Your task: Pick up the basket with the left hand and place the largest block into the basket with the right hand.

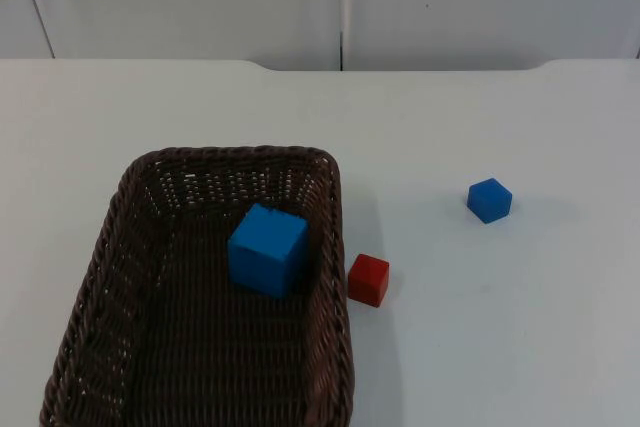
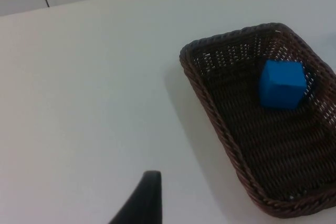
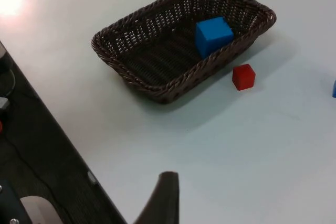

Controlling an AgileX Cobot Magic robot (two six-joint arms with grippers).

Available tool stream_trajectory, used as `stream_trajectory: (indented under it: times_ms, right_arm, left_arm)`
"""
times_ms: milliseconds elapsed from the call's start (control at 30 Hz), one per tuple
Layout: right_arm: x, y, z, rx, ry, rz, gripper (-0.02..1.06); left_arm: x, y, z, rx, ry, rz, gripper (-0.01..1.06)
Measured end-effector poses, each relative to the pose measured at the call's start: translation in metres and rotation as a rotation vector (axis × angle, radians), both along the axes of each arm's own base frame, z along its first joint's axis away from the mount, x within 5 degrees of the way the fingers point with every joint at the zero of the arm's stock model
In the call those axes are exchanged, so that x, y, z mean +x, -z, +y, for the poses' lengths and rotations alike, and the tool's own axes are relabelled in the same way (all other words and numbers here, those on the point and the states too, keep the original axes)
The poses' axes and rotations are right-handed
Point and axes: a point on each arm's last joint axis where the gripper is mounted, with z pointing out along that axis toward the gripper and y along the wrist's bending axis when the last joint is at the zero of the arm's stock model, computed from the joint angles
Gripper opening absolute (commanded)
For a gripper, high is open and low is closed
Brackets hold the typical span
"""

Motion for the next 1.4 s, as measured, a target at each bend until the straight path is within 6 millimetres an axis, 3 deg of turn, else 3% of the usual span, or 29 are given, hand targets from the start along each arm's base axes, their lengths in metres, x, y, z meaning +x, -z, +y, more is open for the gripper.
stream_trajectory:
  times_ms: [600,667,733,800,1400]
  right_arm:
    - [-0.0001,0.0,0.0001,0.004,0.001,0.004,0.81]
    - [0.0,0.0,0.0,0.002,0.002,0.003,0.88]
    - [0.0001,0.0,-0.0001,0.001,0.003,0.002,1.02]
    - [0.0001,0.0,-0.0001,0.001,0.003,0.002,1.05]
    - [-0.0006,0.0,0.0005,0.008,-0.003,0.009,1.05]
  left_arm:
    - [0.0,0.0,0.0,0.0,0.0,0.0,1.05]
    - [0.0,0.0,0.0,0.0,0.0,0.0,1.05]
    - [0.0,0.0,0.0,0.0,0.0,0.0,1.05]
    - [0.0,0.0,0.0,0.0,0.0,0.0,1.05]
    - [0.0,0.0,0.0,0.0,0.0,0.0,1.05]
